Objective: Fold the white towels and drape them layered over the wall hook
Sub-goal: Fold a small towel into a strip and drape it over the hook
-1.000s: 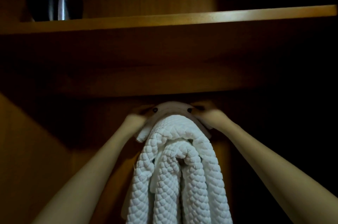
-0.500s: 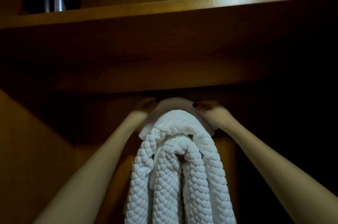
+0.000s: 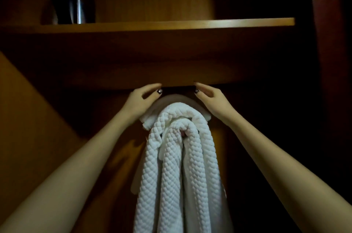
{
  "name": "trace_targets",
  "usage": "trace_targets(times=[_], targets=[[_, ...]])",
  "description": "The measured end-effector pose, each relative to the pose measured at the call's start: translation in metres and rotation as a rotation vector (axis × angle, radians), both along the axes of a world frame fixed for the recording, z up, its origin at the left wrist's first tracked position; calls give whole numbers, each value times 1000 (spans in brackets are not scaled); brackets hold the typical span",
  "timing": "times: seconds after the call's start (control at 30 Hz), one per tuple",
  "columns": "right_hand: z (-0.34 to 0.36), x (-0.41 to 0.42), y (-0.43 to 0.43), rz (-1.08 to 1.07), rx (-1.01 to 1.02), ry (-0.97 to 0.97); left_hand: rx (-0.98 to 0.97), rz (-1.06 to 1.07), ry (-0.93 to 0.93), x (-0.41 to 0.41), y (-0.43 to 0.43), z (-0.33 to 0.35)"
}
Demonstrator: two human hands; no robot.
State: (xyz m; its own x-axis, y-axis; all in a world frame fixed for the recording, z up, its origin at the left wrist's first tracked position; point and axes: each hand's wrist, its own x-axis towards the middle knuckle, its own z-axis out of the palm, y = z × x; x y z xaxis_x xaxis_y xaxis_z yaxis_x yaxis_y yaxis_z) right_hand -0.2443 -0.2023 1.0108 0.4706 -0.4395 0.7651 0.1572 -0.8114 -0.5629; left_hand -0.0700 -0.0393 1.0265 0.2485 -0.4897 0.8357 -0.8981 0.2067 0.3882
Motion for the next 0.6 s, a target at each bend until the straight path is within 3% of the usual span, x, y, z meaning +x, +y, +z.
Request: trace_targets(times=[0.27,0.43,0.6], targets=[[-76,-107,91,-331,-227,141,-80,4,-155,-102,34,-72],[-160,-199,122,-411,-104,271,-210,-58,-207,-186,26,-144],[-226,-310,129,-645,47,437,18,-319,-194,-275,-7,-217]])
